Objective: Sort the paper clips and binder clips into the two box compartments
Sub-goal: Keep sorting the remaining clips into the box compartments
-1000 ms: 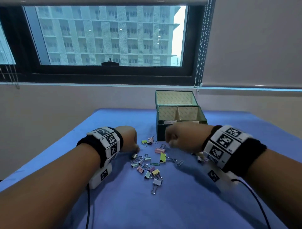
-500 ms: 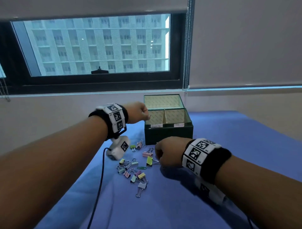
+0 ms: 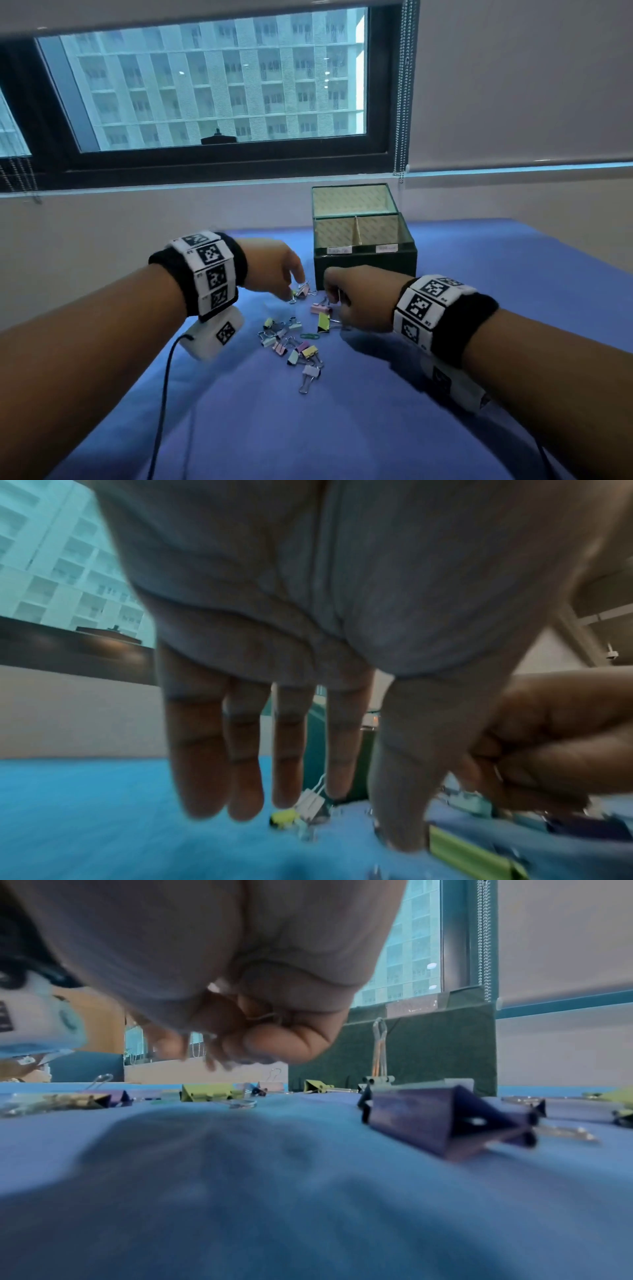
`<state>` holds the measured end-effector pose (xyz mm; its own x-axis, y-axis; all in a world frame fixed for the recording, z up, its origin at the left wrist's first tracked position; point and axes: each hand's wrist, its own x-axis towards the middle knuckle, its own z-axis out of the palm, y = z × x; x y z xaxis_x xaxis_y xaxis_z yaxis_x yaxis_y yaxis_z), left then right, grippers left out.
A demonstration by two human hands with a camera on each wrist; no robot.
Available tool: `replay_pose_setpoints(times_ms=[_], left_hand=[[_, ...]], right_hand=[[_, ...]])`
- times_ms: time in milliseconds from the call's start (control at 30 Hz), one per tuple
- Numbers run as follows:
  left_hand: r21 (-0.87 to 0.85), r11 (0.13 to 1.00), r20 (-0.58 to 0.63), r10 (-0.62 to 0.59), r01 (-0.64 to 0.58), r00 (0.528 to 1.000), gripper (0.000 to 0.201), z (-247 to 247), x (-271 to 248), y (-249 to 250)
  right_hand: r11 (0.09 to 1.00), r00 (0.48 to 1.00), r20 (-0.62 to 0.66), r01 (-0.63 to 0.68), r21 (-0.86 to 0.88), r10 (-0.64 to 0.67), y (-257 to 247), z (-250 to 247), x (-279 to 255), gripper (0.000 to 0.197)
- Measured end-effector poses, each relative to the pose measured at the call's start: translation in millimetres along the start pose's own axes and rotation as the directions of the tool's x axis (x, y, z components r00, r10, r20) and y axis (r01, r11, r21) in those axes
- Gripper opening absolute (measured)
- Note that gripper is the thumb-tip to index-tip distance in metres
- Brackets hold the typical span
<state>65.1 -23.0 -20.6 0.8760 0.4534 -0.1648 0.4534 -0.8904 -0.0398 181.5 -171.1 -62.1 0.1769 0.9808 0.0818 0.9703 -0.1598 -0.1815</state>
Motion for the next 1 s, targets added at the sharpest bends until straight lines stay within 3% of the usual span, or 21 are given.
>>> replay_pose_setpoints(times_ms=[33, 100, 167, 267, 367, 567, 667, 833, 1000], left_hand=[[0.032, 0.999, 0.119, -0.004, 0.0, 0.993, 0.045, 6.0, -10.4, -5.0], [0.001, 1.0, 0.203, 0.002, -0.003, 0.979, 0.056, 17.2, -24.0, -13.0], [-0.058, 0.998, 0.18, 0.011, 0.0, 0.984, 0.056, 27.5, -29.2, -17.5], [-0.106, 0.994, 0.099, 0.002, 0.009, 0.995, 0.04, 38.5, -27.8, -17.6], [-0.137, 0.99, 0.036, -0.025, 0.03, 0.999, 0.024, 43.5, -23.7, -14.4], [-0.176, 0.983, -0.09, -0.06, 0.044, 0.994, 0.043, 44.1, -21.9, -10.9], [-0.153, 0.987, -0.106, -0.069, 0.052, 0.992, 0.039, 42.2, -23.6, -13.3], [-0.149, 0.984, -0.121, -0.117, 0.099, 0.986, 0.029, 43.1, -27.4, -16.3], [-0.101, 0.986, -0.075, -0.139, 0.131, 0.988, 0.015, 48.1, -27.5, -17.6]], right_hand=[[1.0, 0.999, 0.032, 0.011, 0.024, -0.011, -2.7, -0.3, -0.3, 0.01], [0.996, 0.994, 0.102, 0.026, 0.081, -0.035, -6.2, 1.0, -0.2, 0.017], [0.993, 0.986, 0.147, 0.062, 0.105, -0.077, -8.4, 1.2, -2.0, 0.019], [0.99, 0.967, 0.23, 0.086, 0.112, -0.11, -9.7, 2.7, -3.7, 0.025], [0.988, 0.975, 0.197, 0.081, 0.132, -0.107, -7.0, 3.3, -0.9, 0.019], [0.997, 0.989, 0.129, 0.066, 0.039, -0.07, -3.0, 8.2, 2.3, 0.019], [0.996, 0.987, 0.128, 0.094, 0.003, -0.094, -1.0, 8.3, 3.5, 0.006], [0.991, 0.99, 0.076, 0.124, -0.051, -0.12, 0.4, 13.4, 3.8, 0.01], [0.995, 0.983, 0.153, 0.101, -0.002, -0.099, 0.7, 6.2, 2.7, 0.018]])
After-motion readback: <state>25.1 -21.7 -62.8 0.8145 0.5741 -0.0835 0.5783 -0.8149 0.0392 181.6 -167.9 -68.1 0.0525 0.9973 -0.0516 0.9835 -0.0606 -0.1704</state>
